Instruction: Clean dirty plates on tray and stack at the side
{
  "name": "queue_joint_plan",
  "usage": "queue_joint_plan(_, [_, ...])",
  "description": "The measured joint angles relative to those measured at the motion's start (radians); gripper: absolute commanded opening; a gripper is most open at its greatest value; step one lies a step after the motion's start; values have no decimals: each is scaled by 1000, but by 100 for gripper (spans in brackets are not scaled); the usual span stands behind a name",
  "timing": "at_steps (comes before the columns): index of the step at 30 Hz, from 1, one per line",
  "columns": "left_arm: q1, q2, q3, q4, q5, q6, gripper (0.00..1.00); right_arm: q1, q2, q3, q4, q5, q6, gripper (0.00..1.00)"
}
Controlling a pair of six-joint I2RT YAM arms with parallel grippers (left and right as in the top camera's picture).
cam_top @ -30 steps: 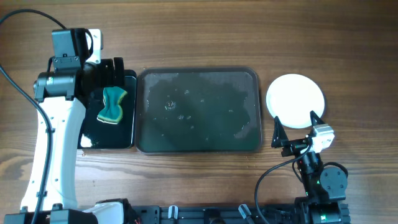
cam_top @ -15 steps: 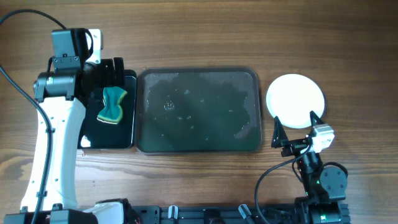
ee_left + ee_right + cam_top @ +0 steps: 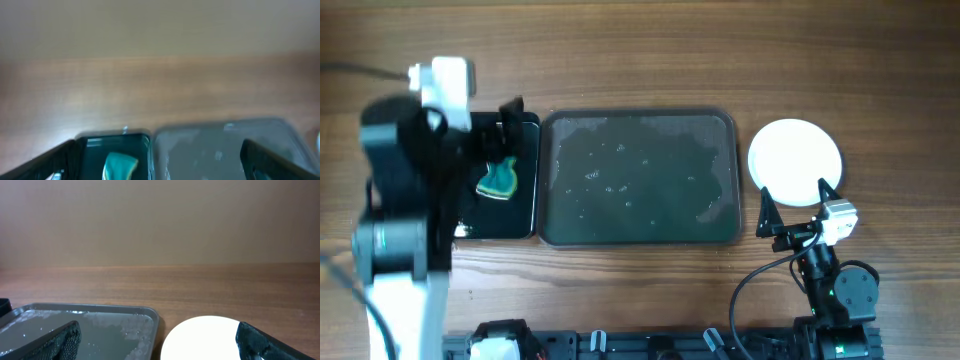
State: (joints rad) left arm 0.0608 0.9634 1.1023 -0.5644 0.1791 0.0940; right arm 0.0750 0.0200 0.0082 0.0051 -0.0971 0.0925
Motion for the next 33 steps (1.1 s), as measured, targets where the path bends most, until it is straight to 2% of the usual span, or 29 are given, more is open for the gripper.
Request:
queue_joint_plan(6, [-2,-357,-456,285,30,-111,100,0,0,0,-1,0,0,100])
queue_joint_plan(11, [-57,-625,-795,513,-12,-197,100,0,-1,0,-1,0,0,100])
queue_joint_plan(14, [-72,-740,-913,546,-43,-212,100,0,-1,0,-1,0,0,100])
queue_joint_plan(22, [-74,-879,-1064,557,-170,-224,100,0,-1,0,-1,0,0,100])
queue_joint_plan(33, [-74,-943,-1092,493,-197,-224,100,0,-1,0,-1,0,0,100])
